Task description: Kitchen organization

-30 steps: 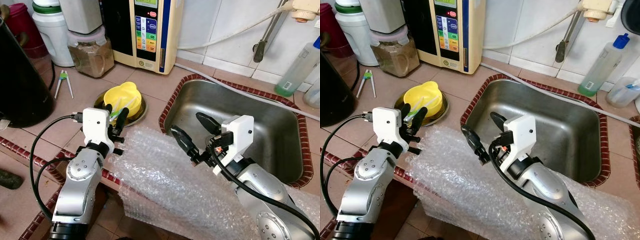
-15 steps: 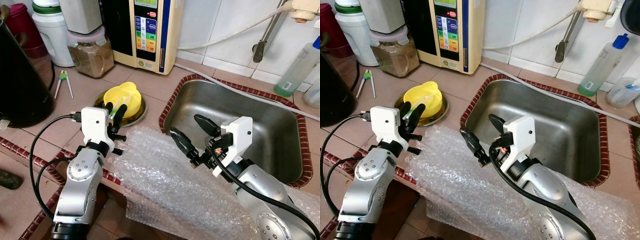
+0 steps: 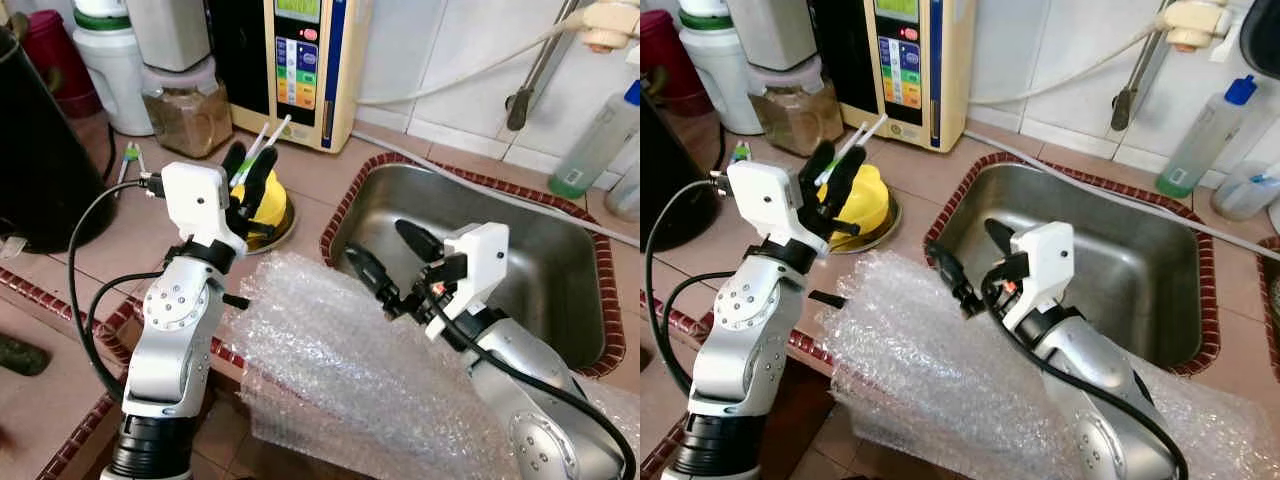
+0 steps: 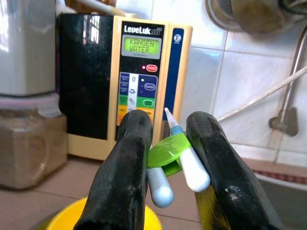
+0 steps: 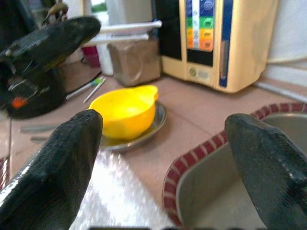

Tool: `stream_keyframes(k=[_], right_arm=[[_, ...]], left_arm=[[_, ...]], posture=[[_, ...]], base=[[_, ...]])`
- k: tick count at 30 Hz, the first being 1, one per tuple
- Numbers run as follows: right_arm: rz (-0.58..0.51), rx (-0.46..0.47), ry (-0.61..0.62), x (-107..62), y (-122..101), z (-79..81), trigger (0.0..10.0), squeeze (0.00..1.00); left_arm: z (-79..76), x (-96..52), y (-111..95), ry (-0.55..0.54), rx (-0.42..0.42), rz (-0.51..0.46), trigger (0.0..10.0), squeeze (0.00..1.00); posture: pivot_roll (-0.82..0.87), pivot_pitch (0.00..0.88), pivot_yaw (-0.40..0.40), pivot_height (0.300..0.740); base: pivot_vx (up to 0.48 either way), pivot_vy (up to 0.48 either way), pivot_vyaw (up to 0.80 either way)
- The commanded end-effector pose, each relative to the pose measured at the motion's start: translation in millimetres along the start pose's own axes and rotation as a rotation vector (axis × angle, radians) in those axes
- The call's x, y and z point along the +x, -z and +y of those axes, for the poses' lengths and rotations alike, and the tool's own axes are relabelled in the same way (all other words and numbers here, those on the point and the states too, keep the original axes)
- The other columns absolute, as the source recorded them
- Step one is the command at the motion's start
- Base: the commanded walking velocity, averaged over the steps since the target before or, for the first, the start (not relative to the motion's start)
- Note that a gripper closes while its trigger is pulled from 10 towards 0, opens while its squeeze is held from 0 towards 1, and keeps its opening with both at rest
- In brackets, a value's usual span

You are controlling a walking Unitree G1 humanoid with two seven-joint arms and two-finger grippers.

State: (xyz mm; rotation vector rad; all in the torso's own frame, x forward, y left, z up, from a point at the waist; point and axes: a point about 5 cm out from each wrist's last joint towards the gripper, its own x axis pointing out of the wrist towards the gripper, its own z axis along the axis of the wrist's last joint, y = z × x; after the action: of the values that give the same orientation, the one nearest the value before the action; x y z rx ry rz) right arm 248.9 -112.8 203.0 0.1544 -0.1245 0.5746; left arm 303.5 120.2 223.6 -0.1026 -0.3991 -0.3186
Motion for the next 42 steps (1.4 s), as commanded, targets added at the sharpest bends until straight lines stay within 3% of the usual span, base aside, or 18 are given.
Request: stream_keyframes(k=[1, 2, 3, 4, 5, 7, 8, 9, 14, 15, 17, 18, 20, 25, 30, 35, 36, 42], right_arm=[[-0.016, 0.012, 0.042, 1.3, -1.2, -5.8, 10.0, 0.00], [-0.030, 0.025, 0.066, 2.9, -2.6, -7.8, 10.0, 0.00], [-0.034, 0.028, 0.074, 3.5, -3.1, -8.4, 10.0, 0.00], [-0.044, 0.037, 0.089, 4.6, -4.3, -9.2, 10.0, 0.00], [-0.048, 0.040, 0.094, 5.1, -4.6, -9.6, 10.0, 0.00], [-0.058, 0.043, 0.128, 6.5, -5.5, -12.6, 10.0, 0.00], [-0.082, 0.095, 0.158, 8.1, -7.3, -15.7, 10.0, 0.00], [-0.092, 0.119, 0.167, 8.7, -8.2, -16.8, 10.0, 0.00], [-0.146, 0.240, 0.192, 12.4, -13.6, -19.0, 10.0, 0.00], [-0.174, 0.332, 0.195, 15.0, -15.3, -18.7, 10.0, 0.00], [-0.188, 0.399, 0.188, 17.0, -15.8, -17.5, 10.0, 0.00], [-0.194, 0.456, 0.156, 19.0, -15.7, -14.5, 10.0, 0.00], [-0.197, 0.479, 0.147, 19.9, -15.6, -13.4, 10.0, 0.00], [-0.221, 0.677, 0.144, 29.1, -14.6, -10.6, 10.0, 0.00], [-0.225, 0.791, 0.149, 39.6, -16.0, -11.8, 10.0, 0.00], [-0.215, 0.834, 0.139, 45.5, -16.6, -11.0, 10.0, 0.00], [-0.204, 0.855, 0.130, 50.8, -15.7, -9.7, 0.0, 0.00], [-0.209, 0.856, 0.140, 58.0, -15.3, -12.4, 0.0, 0.00]], left_arm=[[-3.5, 4.9, -8.7, 0.033, -0.067, -0.023, 0.0, 0.00], [-8.7, 7.8, -10.5, 0.075, -0.144, -0.019, 0.0, 0.00], [-10.7, 8.4, -10.5, 0.093, -0.171, -0.014, 0.0, 0.00], [-15.2, 8.4, -7.3, 0.121, -0.263, 0.012, 0.0, 0.00], [-16.6, 8.2, -6.1, 0.126, -0.297, 0.022, 0.0, 0.00], [-17.4, 7.4, 0.5, 0.099, -0.445, 0.066, 0.0, 0.00], [-19.2, 6.4, 5.6, 0.085, -0.567, 0.092, 0.0, 0.00], [-21.6, 6.0, 6.4, 0.099, -0.601, 0.100, 0.0, 0.00], [-33.8, 4.2, 5.1, 0.194, -0.581, 0.110, 0.0, 0.00], [-39.9, 2.6, 6.7, 0.219, -0.607, 0.127, 0.0, 0.00], [-44.0, 1.2, 7.6, 0.240, -0.628, 0.142, 0.0, 0.00], [-48.9, -0.5, 8.8, 0.265, -0.681, 0.167, 0.0, 0.00], [-50.1, -0.8, 9.0, 0.273, -0.694, 0.173, 0.0, 0.00], [-60.0, -2.1, 3.7, 0.396, -0.605, 0.175, 0.0, 0.00], [-67.2, -5.6, 3.8, 0.466, -0.585, 0.195, 0.0, 0.00], [-68.7, -6.8, 3.5, 0.486, -0.584, 0.201, 0.0, 0.00], [-69.8, -7.7, 3.9, 0.496, -0.581, 0.203, 0.0, 0.00], [-70.1, -9.1, 5.0, 0.501, -0.584, 0.209, 0.0, 0.00]], posture=[[0.01, 0.073, -0.043, 0.740], [0.01, 0.075, -0.043, 0.740], [0.01, 0.076, -0.043, 0.740], [0.01, 0.076, -0.043, 0.740], [0.01, 0.076, -0.043, 0.740], [0.01, 0.075, -0.042, 0.740], [0.00, 0.076, -0.040, 0.740], [0.00, 0.076, -0.040, 0.740], [0.00, 0.075, -0.042, 0.740], [0.00, 0.074, -0.043, 0.740], [0.00, 0.074, -0.042, 0.740], [0.00, 0.073, -0.043, 0.740], [0.00, 0.074, -0.043, 0.740], [0.01, 0.073, -0.043, 0.740], [0.01, 0.074, -0.038, 0.740], [0.01, 0.076, -0.039, 0.740], [0.01, 0.078, -0.042, 0.740], [0.01, 0.082, -0.043, 0.740]], base=[[0.000, 0.000, 0.00], [0.000, 0.000, 0.00], [0.000, 0.000, 0.00], [0.000, 0.000, 0.00], [0.000, 0.000, 0.00], [0.000, 0.000, 0.00], [0.000, 0.000, 0.00], [0.000, 0.000, 0.00], [0.000, 0.000, 0.00], [0.000, 0.000, 0.00], [0.000, 0.000, 0.00], [0.000, 0.000, 0.00], [0.000, 0.000, 0.00], [0.000, 0.000, 0.00], [0.000, 0.000, 0.00], [0.000, 0.000, 0.00], [0.000, 0.000, 0.00], [0.000, 0.000, 0.00]])
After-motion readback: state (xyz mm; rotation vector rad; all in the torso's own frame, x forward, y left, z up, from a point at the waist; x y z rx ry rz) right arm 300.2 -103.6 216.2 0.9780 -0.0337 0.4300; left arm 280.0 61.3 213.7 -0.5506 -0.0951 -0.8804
